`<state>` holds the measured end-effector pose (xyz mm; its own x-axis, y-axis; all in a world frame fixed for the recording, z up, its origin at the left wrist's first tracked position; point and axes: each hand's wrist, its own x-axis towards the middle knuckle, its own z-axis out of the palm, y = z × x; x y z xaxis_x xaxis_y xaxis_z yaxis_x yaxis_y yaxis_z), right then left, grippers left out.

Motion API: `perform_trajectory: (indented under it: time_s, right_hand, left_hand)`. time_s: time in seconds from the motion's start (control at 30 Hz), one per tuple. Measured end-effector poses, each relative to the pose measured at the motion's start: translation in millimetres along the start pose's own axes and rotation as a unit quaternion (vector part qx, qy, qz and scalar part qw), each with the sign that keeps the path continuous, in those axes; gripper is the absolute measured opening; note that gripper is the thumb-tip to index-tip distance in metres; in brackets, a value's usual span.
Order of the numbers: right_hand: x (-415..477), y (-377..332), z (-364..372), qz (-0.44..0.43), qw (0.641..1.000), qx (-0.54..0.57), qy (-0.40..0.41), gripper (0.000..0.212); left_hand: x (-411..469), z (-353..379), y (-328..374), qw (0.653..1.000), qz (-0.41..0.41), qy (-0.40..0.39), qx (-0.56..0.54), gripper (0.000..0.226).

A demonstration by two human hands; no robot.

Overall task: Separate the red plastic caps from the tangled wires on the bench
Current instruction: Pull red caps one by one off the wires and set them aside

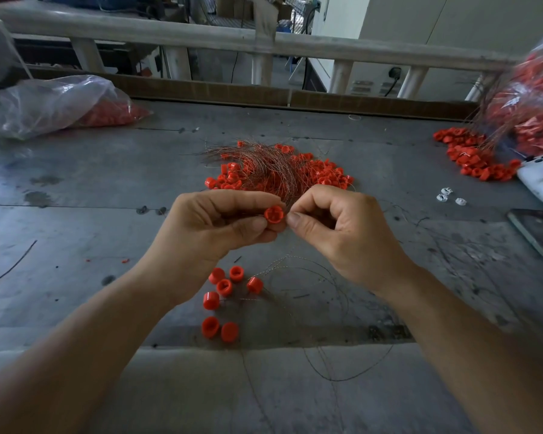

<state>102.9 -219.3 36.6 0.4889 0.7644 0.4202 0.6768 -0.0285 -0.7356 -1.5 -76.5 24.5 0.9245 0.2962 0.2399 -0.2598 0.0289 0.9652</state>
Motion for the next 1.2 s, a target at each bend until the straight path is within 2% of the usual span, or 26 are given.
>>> perform_trajectory:
  time_s: [0.37, 0.7, 0.97, 1.2]
  right_hand:
    - [0.0, -2.5, -1.3, 0.007, 1.0, 0.003, -0.011, 0.012]
    - [0.7, -1.0, -0.1, 0.057, 0.994, 0.093, -0.013, 0.014]
    - [1.9, -0.5, -3.1, 0.044, 0.992, 0.118, 0.013, 0.016]
    - [0.7, -0.8, -1.4, 0.034, 0.995, 0.097, 0.013, 0.017]
  left_hand:
    - [-1.3, 2.2, 2.9, 0.999, -0.03, 0.013, -0.04, 0.027]
    - [-1.8, 3.4, 1.5, 0.996, -0.031, -0.019, -0.079, 0.021]
    - [-1.0, 1.9, 1.1, 0.996, -0.036, -0.021, -0.082, 0.024]
    - [-0.8, 2.5, 2.8, 0.996, -0.046, -0.013, -0.08, 0.026]
